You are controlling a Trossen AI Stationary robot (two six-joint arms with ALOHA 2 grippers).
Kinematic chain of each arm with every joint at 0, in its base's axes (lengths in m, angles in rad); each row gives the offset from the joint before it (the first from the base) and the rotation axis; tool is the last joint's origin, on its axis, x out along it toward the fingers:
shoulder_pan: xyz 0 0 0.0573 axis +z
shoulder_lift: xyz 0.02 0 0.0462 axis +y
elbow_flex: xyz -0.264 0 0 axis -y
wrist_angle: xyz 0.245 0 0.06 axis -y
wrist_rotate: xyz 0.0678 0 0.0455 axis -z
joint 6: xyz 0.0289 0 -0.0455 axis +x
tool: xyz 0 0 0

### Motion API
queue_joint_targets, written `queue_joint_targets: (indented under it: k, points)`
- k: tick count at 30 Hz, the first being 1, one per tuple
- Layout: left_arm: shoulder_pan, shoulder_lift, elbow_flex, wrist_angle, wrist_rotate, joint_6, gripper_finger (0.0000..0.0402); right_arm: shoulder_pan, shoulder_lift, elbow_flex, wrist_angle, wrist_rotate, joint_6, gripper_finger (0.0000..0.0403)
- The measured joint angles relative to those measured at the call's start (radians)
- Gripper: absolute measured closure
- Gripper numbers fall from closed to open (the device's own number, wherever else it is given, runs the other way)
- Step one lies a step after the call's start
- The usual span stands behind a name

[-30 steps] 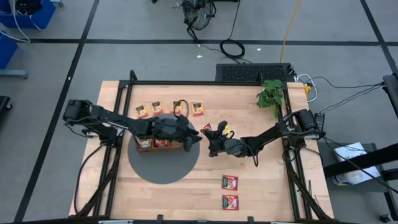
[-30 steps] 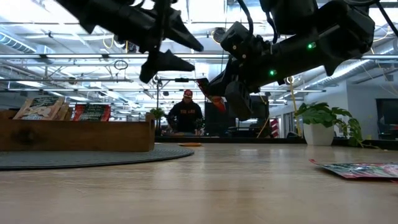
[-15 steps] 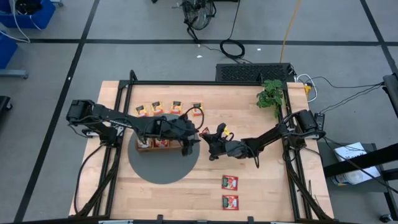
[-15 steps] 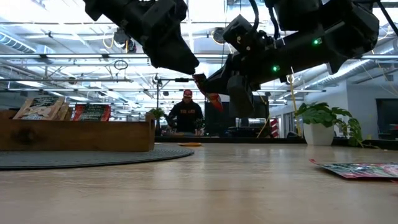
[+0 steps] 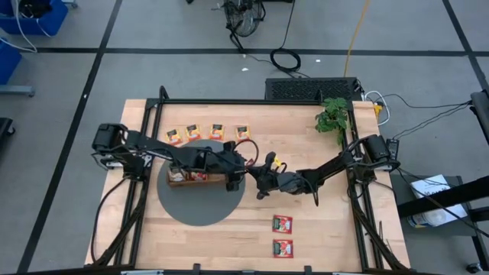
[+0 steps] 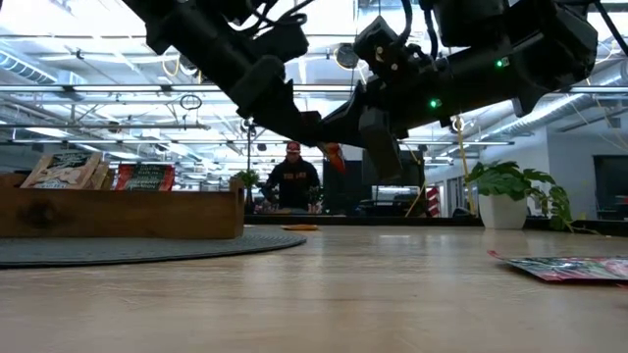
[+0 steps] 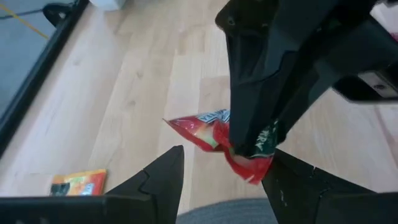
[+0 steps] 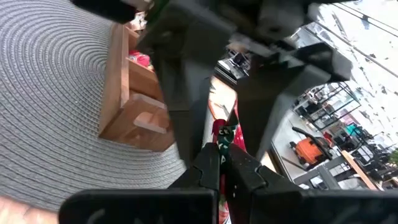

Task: Pick & Place Tea
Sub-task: Put the red tea bag into the middle section of the wooden organizer

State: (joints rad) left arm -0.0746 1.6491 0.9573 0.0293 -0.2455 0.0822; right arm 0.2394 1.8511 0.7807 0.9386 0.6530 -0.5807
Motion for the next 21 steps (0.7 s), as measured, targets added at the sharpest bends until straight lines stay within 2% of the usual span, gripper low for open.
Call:
queue_joint_targets:
  k: [7,21]
  points:
    - [-0.011,-0.014,-0.002,0.02,-0.012,0.002,0.0195,0.0,-0.003,0.002,0.0,0.003,0.008,0.0403]
    - [-0.066,-0.016,0.076,-0.081,-0.029,0.018,0.0195,0.0,0.0,0.001,-0.011,-0.001,0.016,0.0403]
